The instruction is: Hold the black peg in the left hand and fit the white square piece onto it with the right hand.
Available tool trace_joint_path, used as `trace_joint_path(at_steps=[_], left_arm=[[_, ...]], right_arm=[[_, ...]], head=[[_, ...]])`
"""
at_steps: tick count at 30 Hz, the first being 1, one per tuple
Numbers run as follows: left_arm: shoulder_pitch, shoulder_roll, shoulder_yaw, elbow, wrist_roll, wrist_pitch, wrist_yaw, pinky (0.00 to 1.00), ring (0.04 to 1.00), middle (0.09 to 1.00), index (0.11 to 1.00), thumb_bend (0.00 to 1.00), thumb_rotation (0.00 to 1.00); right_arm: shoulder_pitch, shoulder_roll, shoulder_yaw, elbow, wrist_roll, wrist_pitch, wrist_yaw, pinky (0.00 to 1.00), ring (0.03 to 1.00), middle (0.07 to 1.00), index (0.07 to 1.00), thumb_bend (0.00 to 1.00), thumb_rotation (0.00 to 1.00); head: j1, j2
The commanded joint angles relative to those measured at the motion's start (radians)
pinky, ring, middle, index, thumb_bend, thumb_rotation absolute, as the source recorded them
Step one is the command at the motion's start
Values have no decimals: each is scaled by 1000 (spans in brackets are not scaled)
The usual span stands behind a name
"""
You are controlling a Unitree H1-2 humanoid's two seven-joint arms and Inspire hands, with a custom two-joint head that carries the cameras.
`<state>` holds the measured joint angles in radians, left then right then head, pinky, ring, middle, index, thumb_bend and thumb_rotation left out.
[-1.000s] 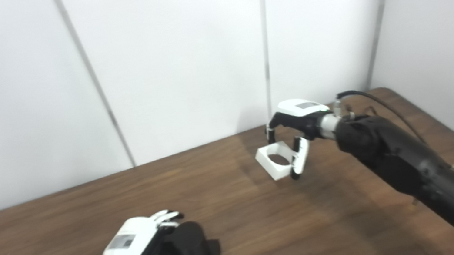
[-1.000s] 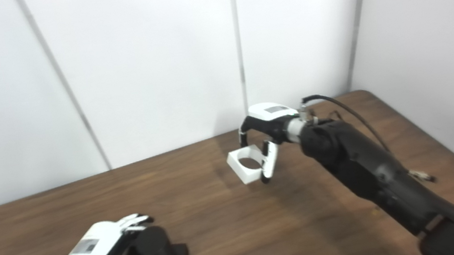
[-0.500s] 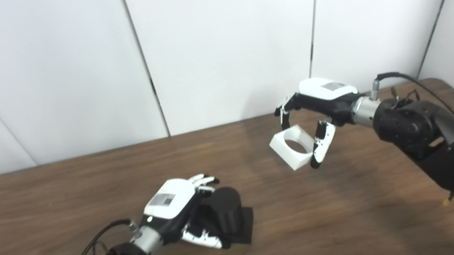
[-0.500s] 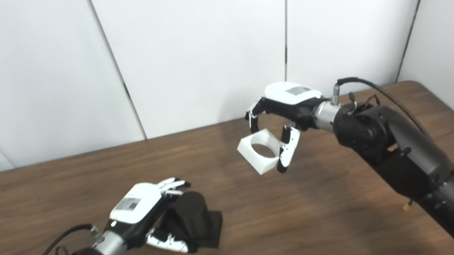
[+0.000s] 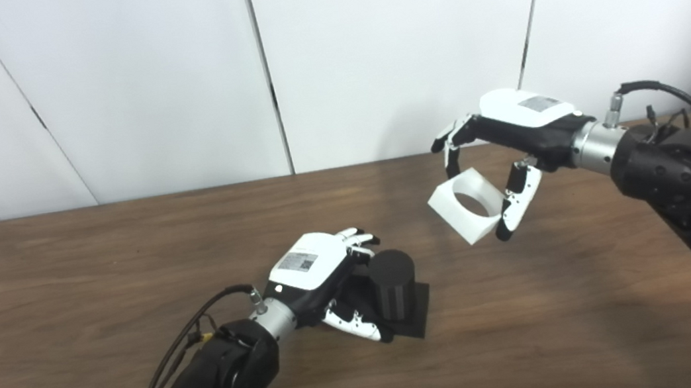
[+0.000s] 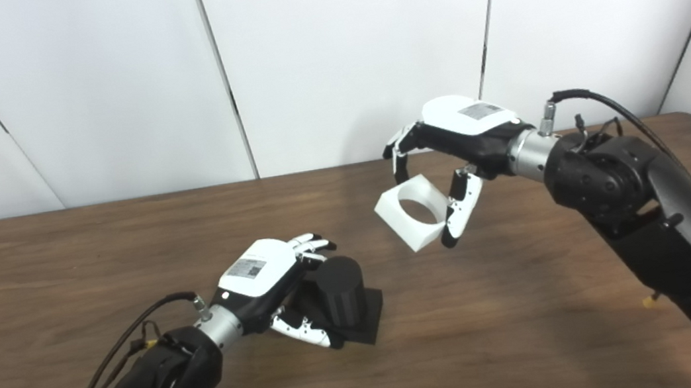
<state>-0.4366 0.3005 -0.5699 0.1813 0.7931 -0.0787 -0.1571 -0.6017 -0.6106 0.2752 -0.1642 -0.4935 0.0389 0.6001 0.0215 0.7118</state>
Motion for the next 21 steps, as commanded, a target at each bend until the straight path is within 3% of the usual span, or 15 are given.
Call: trace_joint_path(at_steps=[1,21], left_arm=[[24,11,-39,47,58,44,-77,838,945,894,488,524,69],[28,5,-42,31,56,61,-71,830,941,891,488,524,70]], right_arm=[[-64,6,-5,-33,12,-10,5,752,849,802,479,520,136],[-68,129,45,-29,-9,-7,32,718,835,792,479,522,134]], head=[[0,1],[-5,9]])
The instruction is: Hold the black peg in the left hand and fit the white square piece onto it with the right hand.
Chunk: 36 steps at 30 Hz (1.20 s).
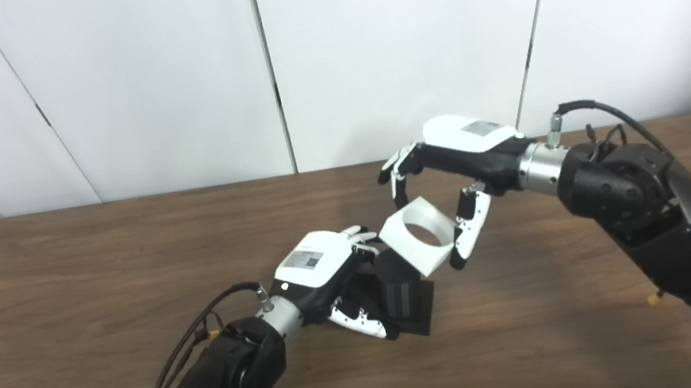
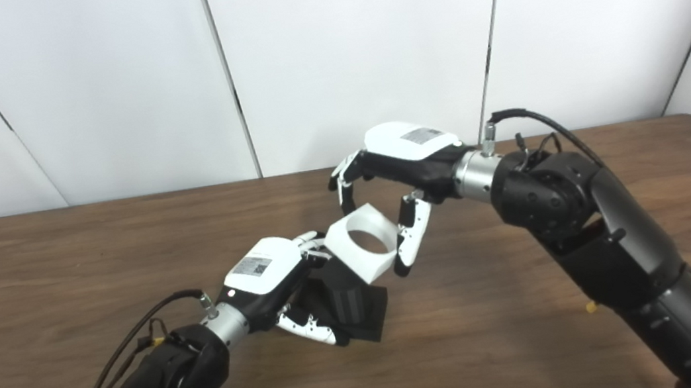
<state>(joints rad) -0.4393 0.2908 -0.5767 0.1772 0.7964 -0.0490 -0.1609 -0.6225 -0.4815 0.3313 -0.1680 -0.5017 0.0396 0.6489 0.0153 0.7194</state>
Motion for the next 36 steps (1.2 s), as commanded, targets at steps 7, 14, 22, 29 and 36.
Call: trace_joint_path(at_steps=[7,14,22,29,36], left_arm=[[28,14,-34,34,55,35,-66,830,941,892,487,524,71],[29,13,-33,25,59,38,-70,826,939,890,488,524,71],[31,12,-35,16,60,51,-81,834,944,893,488,524,71],[32,10,-36,9,61,58,-82,835,944,892,488,524,71],[31,7,-43,8,64,64,-84,830,940,890,487,524,70]], right_arm=[[-37,23,5,-4,-12,-16,-20,706,836,791,479,522,135],[-28,26,23,6,-13,-34,-19,713,831,786,479,522,134],[-19,24,34,10,-13,-46,-18,709,830,785,479,522,135],[-14,22,39,23,-8,-53,-15,707,828,786,479,522,134],[-13,31,49,43,-10,-72,-23,701,819,786,479,523,133]], head=[[3,4],[6,8],[9,12],[14,15],[16,18]])
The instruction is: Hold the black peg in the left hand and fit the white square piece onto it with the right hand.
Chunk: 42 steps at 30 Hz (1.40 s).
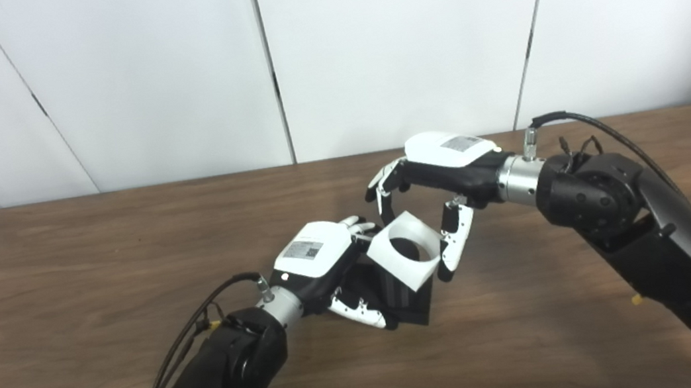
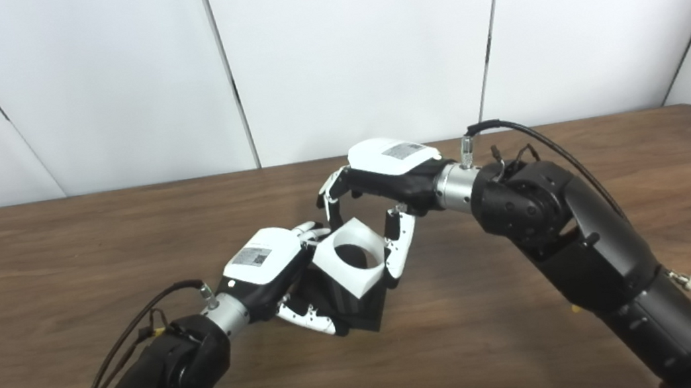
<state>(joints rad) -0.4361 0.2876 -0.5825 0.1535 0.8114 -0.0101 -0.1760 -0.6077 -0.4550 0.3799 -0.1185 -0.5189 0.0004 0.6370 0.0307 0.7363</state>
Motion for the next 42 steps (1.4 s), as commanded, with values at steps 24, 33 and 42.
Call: trace_joint_path(at_steps=[24,33,42], left_arm=[[32,2,-43,31,48,26,-71,841,944,895,487,524,71],[32,6,-40,22,47,31,-78,840,945,896,487,524,71],[27,13,-36,27,45,28,-76,836,941,891,487,524,71]], right_arm=[[-37,93,35,54,-22,-33,-31,715,825,781,479,522,135],[-34,64,53,50,-34,-8,13,712,814,779,483,521,141],[-44,41,48,39,-32,27,69,681,816,825,704,896,299]], head=[[19,9],[12,13],[4,10]])
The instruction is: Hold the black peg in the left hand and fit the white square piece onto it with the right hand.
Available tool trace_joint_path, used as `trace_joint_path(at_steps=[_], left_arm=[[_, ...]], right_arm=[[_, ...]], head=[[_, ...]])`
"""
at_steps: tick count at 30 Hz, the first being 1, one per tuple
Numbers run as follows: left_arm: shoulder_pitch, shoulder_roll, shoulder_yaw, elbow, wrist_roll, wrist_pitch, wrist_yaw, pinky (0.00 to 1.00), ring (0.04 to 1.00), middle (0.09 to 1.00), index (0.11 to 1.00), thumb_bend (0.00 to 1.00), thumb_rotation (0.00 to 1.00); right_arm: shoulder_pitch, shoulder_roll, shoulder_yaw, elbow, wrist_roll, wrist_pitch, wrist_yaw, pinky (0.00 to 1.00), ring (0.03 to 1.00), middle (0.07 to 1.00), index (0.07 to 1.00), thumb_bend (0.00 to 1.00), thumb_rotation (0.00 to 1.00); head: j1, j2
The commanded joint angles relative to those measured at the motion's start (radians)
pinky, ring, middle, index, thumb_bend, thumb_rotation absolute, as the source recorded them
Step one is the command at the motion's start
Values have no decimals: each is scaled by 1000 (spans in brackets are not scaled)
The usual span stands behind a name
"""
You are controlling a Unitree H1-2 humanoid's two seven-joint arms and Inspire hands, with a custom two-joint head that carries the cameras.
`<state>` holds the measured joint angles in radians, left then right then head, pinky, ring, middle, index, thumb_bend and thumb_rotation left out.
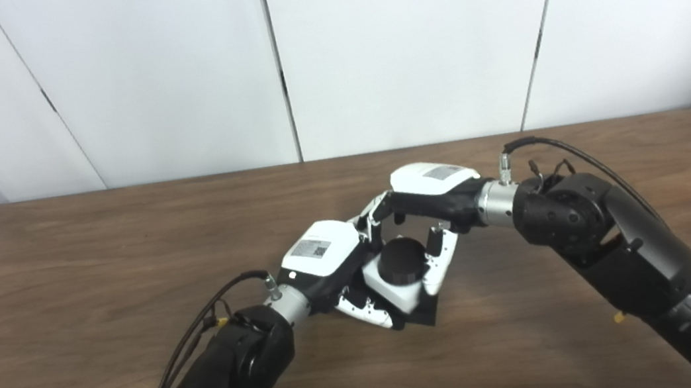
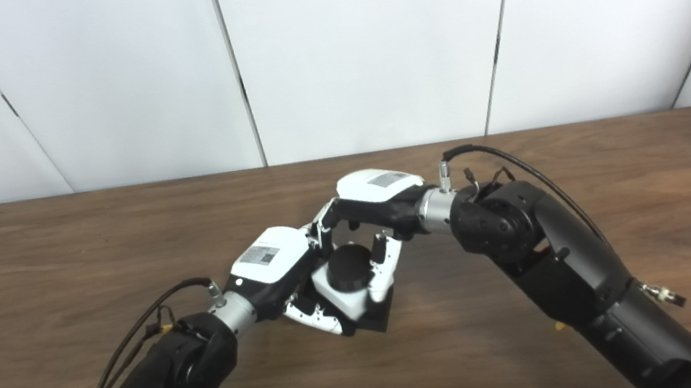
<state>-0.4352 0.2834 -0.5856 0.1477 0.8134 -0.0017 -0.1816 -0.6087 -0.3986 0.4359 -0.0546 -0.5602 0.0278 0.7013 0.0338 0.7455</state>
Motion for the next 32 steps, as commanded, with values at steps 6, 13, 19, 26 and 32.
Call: trace_joint_path(at_steps=[6,13,19,26,32], left_arm=[[26,20,-32,27,45,26,-77,833,938,891,487,524,71],[27,24,-29,28,40,18,-76,831,938,890,488,524,70],[28,31,-30,23,40,19,-84,828,939,890,488,524,71],[32,36,-27,18,40,15,-80,832,936,892,488,524,71],[33,37,-27,15,43,16,-80,836,934,889,488,524,71]], right_arm=[[-42,-23,-19,-35,13,11,20,696,824,836,757,913,289],[-38,-43,-47,-47,17,33,26,718,838,839,800,904,248],[-34,-69,-77,-52,39,42,25,718,840,839,801,883,206],[-11,-116,-156,-81,76,68,9,684,817,836,784,829,115],[53,-121,-261,-88,102,67,-90,668,793,809,742,767,10]], head=[[-1,2],[-4,2],[-14,2],[-20,3],[-24,2]])
